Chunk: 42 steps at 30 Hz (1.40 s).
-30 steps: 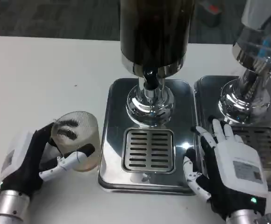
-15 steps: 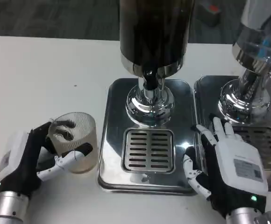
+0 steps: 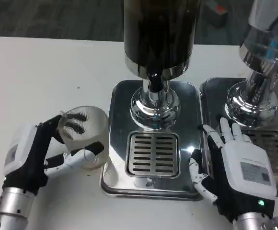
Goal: Grasp the cup under the faucet to collect the drink, then remove the cup.
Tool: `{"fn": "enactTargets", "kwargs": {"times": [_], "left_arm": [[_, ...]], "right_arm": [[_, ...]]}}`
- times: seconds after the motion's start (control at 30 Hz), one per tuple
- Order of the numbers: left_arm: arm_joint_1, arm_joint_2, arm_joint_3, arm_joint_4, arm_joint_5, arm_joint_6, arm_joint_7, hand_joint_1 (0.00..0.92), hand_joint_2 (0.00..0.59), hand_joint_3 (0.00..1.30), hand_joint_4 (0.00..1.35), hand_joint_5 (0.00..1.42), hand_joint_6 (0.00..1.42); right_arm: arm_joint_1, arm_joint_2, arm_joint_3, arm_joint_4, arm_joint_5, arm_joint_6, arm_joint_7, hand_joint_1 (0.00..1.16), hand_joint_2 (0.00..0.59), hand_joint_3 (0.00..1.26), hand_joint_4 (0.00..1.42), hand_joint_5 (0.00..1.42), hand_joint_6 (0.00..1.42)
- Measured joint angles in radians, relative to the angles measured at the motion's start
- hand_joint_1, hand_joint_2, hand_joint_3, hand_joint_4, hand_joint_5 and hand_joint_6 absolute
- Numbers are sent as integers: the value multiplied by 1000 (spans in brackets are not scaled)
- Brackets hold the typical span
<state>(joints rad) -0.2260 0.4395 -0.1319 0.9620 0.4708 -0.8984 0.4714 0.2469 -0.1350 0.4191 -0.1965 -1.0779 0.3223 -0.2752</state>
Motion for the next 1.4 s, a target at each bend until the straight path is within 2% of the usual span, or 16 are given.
{"fn": "enactTargets", "kwargs": {"times": [0.27, 0.43, 0.5, 0.63, 0.87, 1.13, 1.4], "left_arm": [[-71, 6, -7, 0, 33, -15, 4, 366, 97, 535, 628, 798, 701], [-91, 14, -66, -1, 142, -15, 54, 362, 94, 535, 628, 798, 701], [-114, 1, -109, 4, 178, -13, 59, 362, 94, 535, 628, 798, 701], [-159, -30, -141, 32, 195, -12, 59, 361, 93, 535, 628, 798, 701], [-181, -42, -177, 73, 214, -9, 86, 360, 93, 535, 621, 792, 701], [-224, -85, -233, 113, 257, 35, 177, 350, 95, 528, 609, 780, 689], [-258, -109, -266, 153, 281, 69, 230, 281, 85, 486, 557, 737, 653]], "right_arm": [[1, -1, -1, -1, -1, 4, -2, 291, 567, 197, 0, 0, 68], [14, 5, -1, -8, -14, 21, -10, 296, 567, 197, 0, 0, 66], [16, 7, -1, -10, -19, 25, -14, 297, 567, 197, 0, 0, 66], [31, 14, 0, -29, -30, 38, -23, 300, 567, 197, 0, 0, 65], [62, 33, 1, -45, -36, 65, -39, 304, 567, 197, 0, 0, 65], [67, 45, 0, -48, -38, 73, -42, 307, 567, 197, 0, 0, 65], [69, 49, 5, -61, -57, 77, -41, 314, 576, 182, 0, 0, 65]]}}
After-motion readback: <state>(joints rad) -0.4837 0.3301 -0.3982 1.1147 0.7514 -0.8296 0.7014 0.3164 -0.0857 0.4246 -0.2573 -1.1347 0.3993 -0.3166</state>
